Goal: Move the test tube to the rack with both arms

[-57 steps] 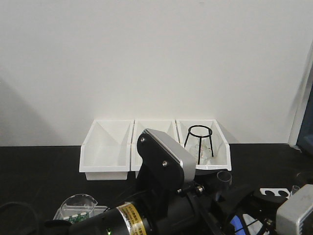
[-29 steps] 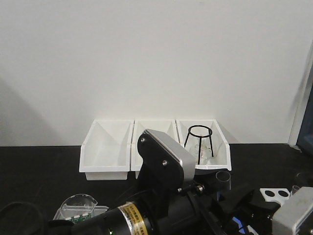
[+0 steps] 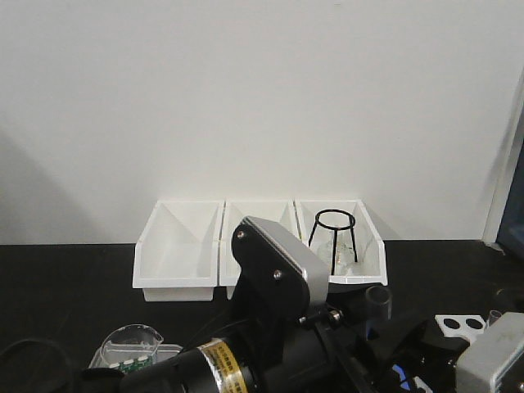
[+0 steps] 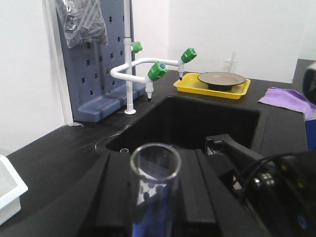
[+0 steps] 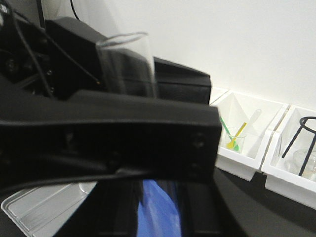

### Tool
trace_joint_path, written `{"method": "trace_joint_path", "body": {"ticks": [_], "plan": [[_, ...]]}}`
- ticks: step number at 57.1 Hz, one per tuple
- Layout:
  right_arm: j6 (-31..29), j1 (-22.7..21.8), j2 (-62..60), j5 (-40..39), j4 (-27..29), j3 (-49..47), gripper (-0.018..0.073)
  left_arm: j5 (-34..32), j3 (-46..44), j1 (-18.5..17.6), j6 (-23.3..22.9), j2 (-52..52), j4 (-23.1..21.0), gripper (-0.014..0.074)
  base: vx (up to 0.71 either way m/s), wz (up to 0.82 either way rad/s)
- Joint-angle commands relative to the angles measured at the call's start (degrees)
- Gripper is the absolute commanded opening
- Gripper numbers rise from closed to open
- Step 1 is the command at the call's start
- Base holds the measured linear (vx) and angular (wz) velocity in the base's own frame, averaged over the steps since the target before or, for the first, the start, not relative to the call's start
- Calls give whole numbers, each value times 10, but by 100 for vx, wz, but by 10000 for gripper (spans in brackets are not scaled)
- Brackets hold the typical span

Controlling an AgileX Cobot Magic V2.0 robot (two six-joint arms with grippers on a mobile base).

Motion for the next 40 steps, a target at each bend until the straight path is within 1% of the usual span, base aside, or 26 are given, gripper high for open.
{"method": "trace_joint_path", "body": {"ticks": [1,5,10,18,22,25,29,31,33,37,40], "plan": [[2,-2,-6,-58,7,-17,-12,-43,-18,-3,-9,-22,3,418,0,0],[2,-2,-6,-58,7,-17,-12,-43,-18,-3,-9,-30,3,477,0,0],[2,-2,-6,-58,7,-17,-12,-49,-19,-3,-8,-51,3,511,0,0],[2,-2,-6,-57,7,-17,-12,-31,-39,-3,-1,-104,4,505,0,0],[2,-2,-6,-55,7,-17,-12,1,-58,-2,24,-136,3,477,0,0],[1,-2,-6,-53,7,-17,-12,43,-72,0,46,-157,3,432,0,0],[-1,-2,-6,-53,7,-17,-12,105,-87,8,73,-184,2,327,0,0],[-4,-2,-6,-50,7,-17,-11,136,-91,13,83,-195,2,257,0,0],[-11,-3,-6,-49,7,-17,-11,160,-91,20,88,-207,2,162,0,0],[-37,-4,-6,-48,12,-17,-11,210,-88,33,88,-222,2,0,0,0],[-58,-12,-6,-49,31,-17,-11,239,-88,41,87,-228,2,-10,0,0]]}}
